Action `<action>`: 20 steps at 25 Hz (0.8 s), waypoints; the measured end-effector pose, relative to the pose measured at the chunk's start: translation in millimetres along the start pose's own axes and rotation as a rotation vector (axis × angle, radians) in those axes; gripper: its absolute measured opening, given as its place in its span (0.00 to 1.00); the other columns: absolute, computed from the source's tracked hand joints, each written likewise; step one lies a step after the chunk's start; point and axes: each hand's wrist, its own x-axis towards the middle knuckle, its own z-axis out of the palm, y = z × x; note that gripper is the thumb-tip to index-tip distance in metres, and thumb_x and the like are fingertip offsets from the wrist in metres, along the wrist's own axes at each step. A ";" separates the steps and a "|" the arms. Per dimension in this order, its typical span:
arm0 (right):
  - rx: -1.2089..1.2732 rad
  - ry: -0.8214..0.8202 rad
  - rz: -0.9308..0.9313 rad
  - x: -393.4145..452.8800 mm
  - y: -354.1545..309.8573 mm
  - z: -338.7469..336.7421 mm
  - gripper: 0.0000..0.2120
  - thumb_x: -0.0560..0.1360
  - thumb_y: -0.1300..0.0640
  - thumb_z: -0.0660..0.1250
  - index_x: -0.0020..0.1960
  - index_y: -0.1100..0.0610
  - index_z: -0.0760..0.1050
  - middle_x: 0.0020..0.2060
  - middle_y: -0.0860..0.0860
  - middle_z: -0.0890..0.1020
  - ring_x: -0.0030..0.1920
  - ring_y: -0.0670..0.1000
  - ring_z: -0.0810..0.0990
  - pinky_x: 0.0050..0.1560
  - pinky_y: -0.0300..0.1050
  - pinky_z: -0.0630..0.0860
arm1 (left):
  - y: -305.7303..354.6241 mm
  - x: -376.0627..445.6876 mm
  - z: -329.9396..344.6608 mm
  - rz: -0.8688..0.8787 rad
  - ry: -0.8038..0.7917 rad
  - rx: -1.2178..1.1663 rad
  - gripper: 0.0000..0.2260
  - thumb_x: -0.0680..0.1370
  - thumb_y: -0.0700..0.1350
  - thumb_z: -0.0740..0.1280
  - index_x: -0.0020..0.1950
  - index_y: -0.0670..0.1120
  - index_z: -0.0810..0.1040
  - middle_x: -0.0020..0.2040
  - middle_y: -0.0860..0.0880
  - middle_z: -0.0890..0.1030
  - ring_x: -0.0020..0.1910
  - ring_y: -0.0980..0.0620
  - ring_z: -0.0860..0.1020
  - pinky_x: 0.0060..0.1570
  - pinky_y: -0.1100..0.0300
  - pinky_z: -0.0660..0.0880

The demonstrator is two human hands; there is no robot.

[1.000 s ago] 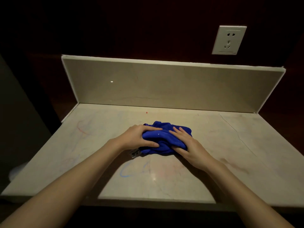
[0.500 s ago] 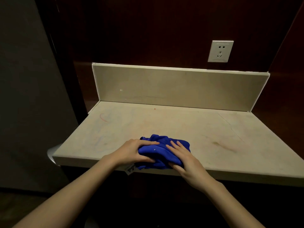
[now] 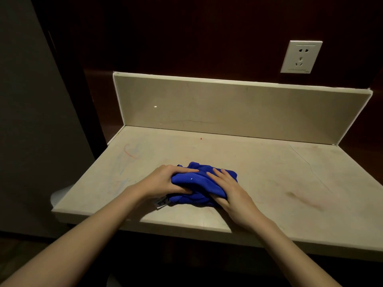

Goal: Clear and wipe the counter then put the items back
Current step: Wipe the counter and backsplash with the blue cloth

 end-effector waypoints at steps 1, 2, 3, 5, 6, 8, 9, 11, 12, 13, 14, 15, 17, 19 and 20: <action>0.003 0.009 0.006 12.5 3.9 0.7 0.26 0.80 0.50 0.59 0.75 0.43 0.56 0.76 0.41 0.55 0.75 0.41 0.47 0.72 0.40 0.54 | -6.7 10.4 -6.0 0.000 0.000 0.003 0.22 0.71 0.52 0.74 0.64 0.63 0.74 0.54 0.59 0.82 0.53 0.60 0.78 0.57 0.53 0.75; 0.009 0.016 0.011 25.3 7.6 1.0 0.26 0.80 0.50 0.60 0.75 0.43 0.56 0.76 0.41 0.55 0.75 0.41 0.48 0.72 0.40 0.54 | -13.6 21.2 -11.8 -0.001 0.005 0.004 0.22 0.71 0.53 0.74 0.64 0.64 0.75 0.53 0.60 0.82 0.53 0.60 0.78 0.57 0.53 0.75; 0.014 0.024 0.015 39.3 11.6 0.9 0.26 0.80 0.50 0.60 0.75 0.44 0.56 0.76 0.41 0.55 0.75 0.41 0.48 0.71 0.39 0.54 | -20.7 33.0 -18.0 -0.001 0.013 0.005 0.22 0.71 0.53 0.74 0.63 0.64 0.75 0.53 0.61 0.82 0.53 0.60 0.78 0.57 0.54 0.75; 0.018 0.031 0.031 68.7 21.3 0.1 0.25 0.80 0.51 0.59 0.75 0.44 0.57 0.76 0.41 0.56 0.75 0.41 0.48 0.71 0.39 0.55 | -36.7 59.2 -30.1 -0.003 0.014 0.010 0.21 0.70 0.54 0.74 0.62 0.64 0.75 0.52 0.61 0.82 0.52 0.60 0.78 0.57 0.54 0.75; 0.017 0.033 0.043 83.6 26.3 -0.8 0.25 0.80 0.51 0.59 0.75 0.44 0.57 0.76 0.41 0.56 0.76 0.42 0.48 0.72 0.40 0.55 | -44.8 72.8 -36.2 0.000 0.011 0.010 0.21 0.70 0.55 0.74 0.62 0.64 0.76 0.52 0.61 0.82 0.52 0.60 0.78 0.57 0.53 0.75; 0.015 0.041 0.068 113.5 36.3 -2.2 0.25 0.80 0.51 0.59 0.75 0.44 0.57 0.76 0.41 0.56 0.76 0.43 0.49 0.72 0.42 0.55 | -61.0 100.8 -48.2 0.015 0.006 0.016 0.21 0.69 0.56 0.73 0.61 0.64 0.76 0.52 0.61 0.82 0.52 0.60 0.79 0.57 0.53 0.75; 0.014 0.046 0.077 127.9 40.7 -2.7 0.25 0.80 0.51 0.59 0.75 0.44 0.57 0.76 0.41 0.56 0.76 0.43 0.49 0.72 0.42 0.56 | -68.6 113.9 -53.9 0.020 0.008 0.019 0.21 0.69 0.56 0.73 0.61 0.64 0.76 0.52 0.62 0.82 0.52 0.60 0.78 0.57 0.52 0.75; 0.010 0.057 0.099 157.5 51.1 -4.4 0.24 0.80 0.52 0.59 0.75 0.45 0.58 0.76 0.42 0.57 0.76 0.43 0.49 0.72 0.42 0.57 | -82.7 141.2 -64.9 0.030 0.019 0.016 0.21 0.69 0.55 0.74 0.62 0.62 0.77 0.53 0.62 0.81 0.54 0.61 0.78 0.58 0.53 0.74; 0.007 0.060 0.109 170.0 55.7 -5.8 0.24 0.80 0.52 0.59 0.75 0.45 0.59 0.76 0.42 0.57 0.76 0.43 0.50 0.71 0.42 0.57 | -87.8 152.5 -69.1 0.034 0.024 0.015 0.21 0.70 0.53 0.75 0.62 0.61 0.77 0.54 0.63 0.81 0.54 0.61 0.78 0.59 0.54 0.74; 0.004 0.064 0.114 181.5 60.3 -7.3 0.24 0.80 0.52 0.60 0.75 0.45 0.59 0.76 0.42 0.58 0.76 0.44 0.50 0.72 0.42 0.57 | -92.5 162.9 -73.1 0.035 0.023 0.015 0.22 0.70 0.52 0.75 0.62 0.61 0.77 0.55 0.63 0.81 0.55 0.62 0.78 0.59 0.55 0.74; 0.002 0.067 0.119 190.7 64.8 -8.4 0.24 0.80 0.52 0.60 0.75 0.46 0.59 0.75 0.42 0.58 0.76 0.44 0.51 0.72 0.42 0.56 | -96.7 171.3 -76.3 0.035 0.017 0.013 0.22 0.70 0.52 0.75 0.63 0.60 0.77 0.56 0.63 0.80 0.56 0.63 0.77 0.60 0.56 0.74; 0.004 0.070 0.124 198.5 68.9 -9.1 0.24 0.80 0.53 0.61 0.75 0.46 0.60 0.75 0.42 0.59 0.76 0.44 0.51 0.72 0.42 0.56 | -101.1 179.2 -79.3 0.039 0.007 0.008 0.23 0.70 0.52 0.75 0.64 0.59 0.77 0.57 0.62 0.80 0.56 0.63 0.77 0.60 0.57 0.73; 0.011 0.071 0.122 205.8 74.8 -9.9 0.25 0.79 0.54 0.62 0.74 0.45 0.61 0.75 0.42 0.60 0.76 0.44 0.52 0.71 0.42 0.56 | -105.9 186.9 -81.8 0.046 -0.008 0.009 0.23 0.70 0.52 0.75 0.64 0.58 0.76 0.58 0.61 0.80 0.57 0.64 0.77 0.60 0.59 0.73; 0.024 0.073 0.121 206.7 75.8 -10.1 0.25 0.79 0.55 0.62 0.74 0.46 0.61 0.75 0.43 0.61 0.76 0.45 0.52 0.72 0.42 0.55 | -107.9 187.4 -81.9 0.055 -0.012 0.005 0.23 0.70 0.53 0.75 0.65 0.58 0.76 0.58 0.61 0.81 0.56 0.64 0.77 0.59 0.61 0.73; 0.039 0.075 0.125 205.5 74.3 -10.1 0.25 0.79 0.55 0.63 0.74 0.46 0.61 0.75 0.43 0.61 0.76 0.45 0.52 0.72 0.41 0.54 | -107.6 185.7 -81.4 0.053 -0.011 0.002 0.23 0.70 0.54 0.75 0.65 0.58 0.76 0.58 0.61 0.81 0.56 0.63 0.77 0.59 0.61 0.74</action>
